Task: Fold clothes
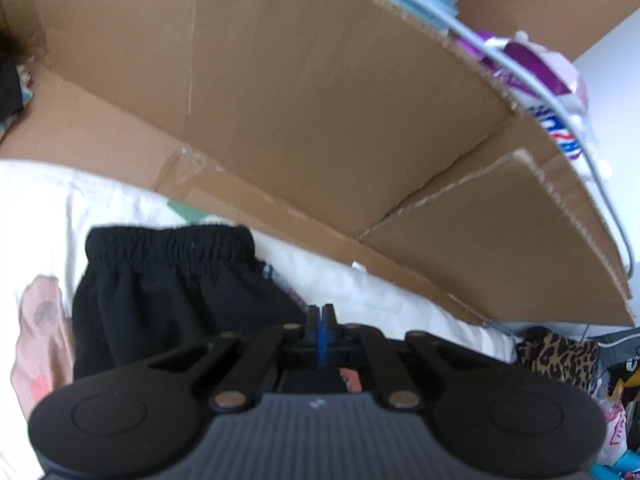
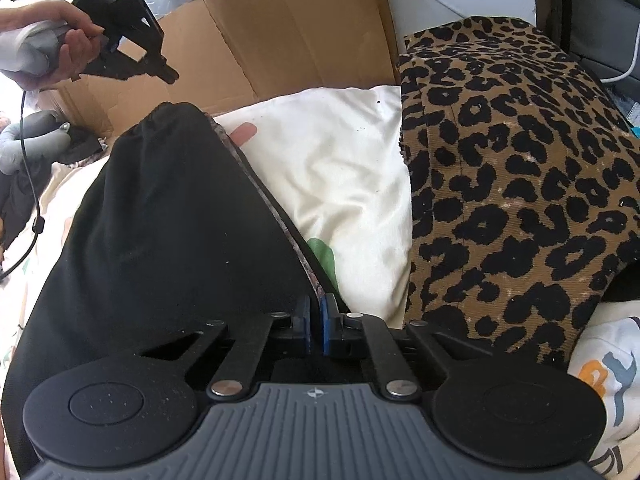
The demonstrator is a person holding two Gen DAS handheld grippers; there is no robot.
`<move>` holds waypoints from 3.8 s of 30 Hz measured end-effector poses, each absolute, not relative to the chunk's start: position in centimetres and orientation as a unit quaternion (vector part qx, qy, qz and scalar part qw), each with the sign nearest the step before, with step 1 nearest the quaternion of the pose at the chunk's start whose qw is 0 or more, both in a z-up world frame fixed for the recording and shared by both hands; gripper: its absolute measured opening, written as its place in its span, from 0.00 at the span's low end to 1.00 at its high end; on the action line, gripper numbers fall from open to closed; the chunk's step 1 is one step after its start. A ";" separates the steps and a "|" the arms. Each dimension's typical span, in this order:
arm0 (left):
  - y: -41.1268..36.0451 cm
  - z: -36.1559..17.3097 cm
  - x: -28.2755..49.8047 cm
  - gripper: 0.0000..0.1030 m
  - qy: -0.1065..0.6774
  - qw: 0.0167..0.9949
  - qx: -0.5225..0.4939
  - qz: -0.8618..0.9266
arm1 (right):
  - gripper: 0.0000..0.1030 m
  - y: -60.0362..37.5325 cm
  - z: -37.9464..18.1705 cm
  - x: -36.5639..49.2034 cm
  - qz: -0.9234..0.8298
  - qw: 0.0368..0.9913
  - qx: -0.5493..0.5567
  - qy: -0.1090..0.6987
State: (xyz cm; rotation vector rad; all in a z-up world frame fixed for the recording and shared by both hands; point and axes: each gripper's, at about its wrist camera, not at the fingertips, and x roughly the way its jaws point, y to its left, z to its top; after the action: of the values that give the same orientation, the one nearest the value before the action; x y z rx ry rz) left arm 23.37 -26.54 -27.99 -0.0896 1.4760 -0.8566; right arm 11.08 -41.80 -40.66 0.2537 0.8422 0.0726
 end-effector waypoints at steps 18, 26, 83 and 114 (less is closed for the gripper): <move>-29.8 -33.5 19.9 0.07 0.671 0.641 0.022 -0.371 | 0.01 -42.3 -41.1 10.8 0.029 0.900 0.130 0.416; -31.1 -34.9 19.5 0.06 0.663 0.646 0.031 -0.378 | 0.01 -42.8 -41.2 11.0 0.025 0.895 0.140 0.423; -29.7 -32.5 21.0 0.23 0.589 0.651 0.195 -0.437 | 0.05 -40.7 -41.0 12.2 -0.011 0.887 0.121 0.445; -22.4 -33.7 29.6 0.33 0.562 0.673 0.195 -0.439 | 0.04 -40.7 -40.4 11.9 -0.019 0.878 0.073 0.473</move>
State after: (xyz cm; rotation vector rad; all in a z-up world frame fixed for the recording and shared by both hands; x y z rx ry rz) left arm 29.56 -22.41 -33.71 0.4389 1.2658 -0.9882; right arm 11.92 -40.66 -40.37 0.1520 0.9857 -0.0405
